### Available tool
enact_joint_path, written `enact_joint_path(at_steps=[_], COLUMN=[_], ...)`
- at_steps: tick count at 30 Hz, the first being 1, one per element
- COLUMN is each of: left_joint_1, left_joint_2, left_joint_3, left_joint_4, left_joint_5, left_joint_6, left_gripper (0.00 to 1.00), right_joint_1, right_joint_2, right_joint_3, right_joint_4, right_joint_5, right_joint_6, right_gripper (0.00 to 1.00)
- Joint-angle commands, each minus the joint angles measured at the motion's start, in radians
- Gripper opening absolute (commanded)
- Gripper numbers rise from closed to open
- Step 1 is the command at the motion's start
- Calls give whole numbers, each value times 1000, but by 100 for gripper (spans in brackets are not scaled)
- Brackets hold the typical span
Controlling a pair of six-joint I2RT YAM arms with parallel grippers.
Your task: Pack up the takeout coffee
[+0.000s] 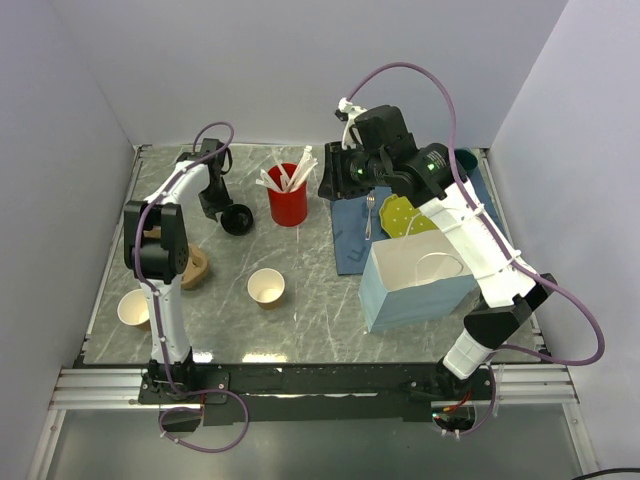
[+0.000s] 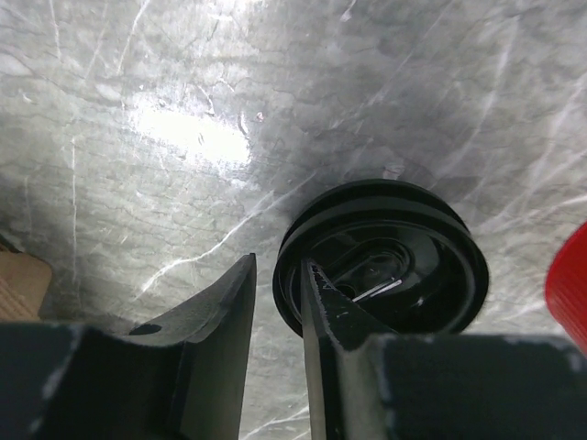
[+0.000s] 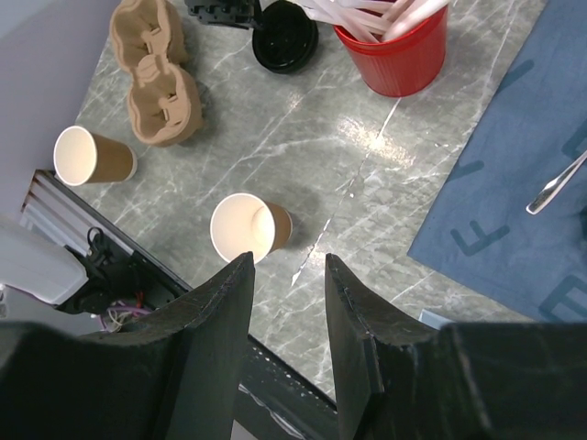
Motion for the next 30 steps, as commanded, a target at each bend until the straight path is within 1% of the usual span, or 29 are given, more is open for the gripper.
enact_joint_path(at_steps=[1,9,17,25,30], left_joint_1=[7,8,8,10,8], left_joint_2=[10,11,13,1,-18], left_joint_3=[-13,-5,9,65,87], left_joint_4=[30,30,13,-53,-75], left_joint_5=[12,12,1,-27,5], left_joint_6=[15,18,7,-33,-83], left_gripper=[30,25,13,12,11], right_joint_1=[9,12,11,12,12], right_joint_2=[0,6,9,10,12], right_joint_3=[47,50,51,54,50], right_joint_4=[5,8,7,8,15], right_joint_5=[12,15,16,10,-5], right_joint_6=[8,8,7,2,5], right_gripper=[44,44,44,44,44])
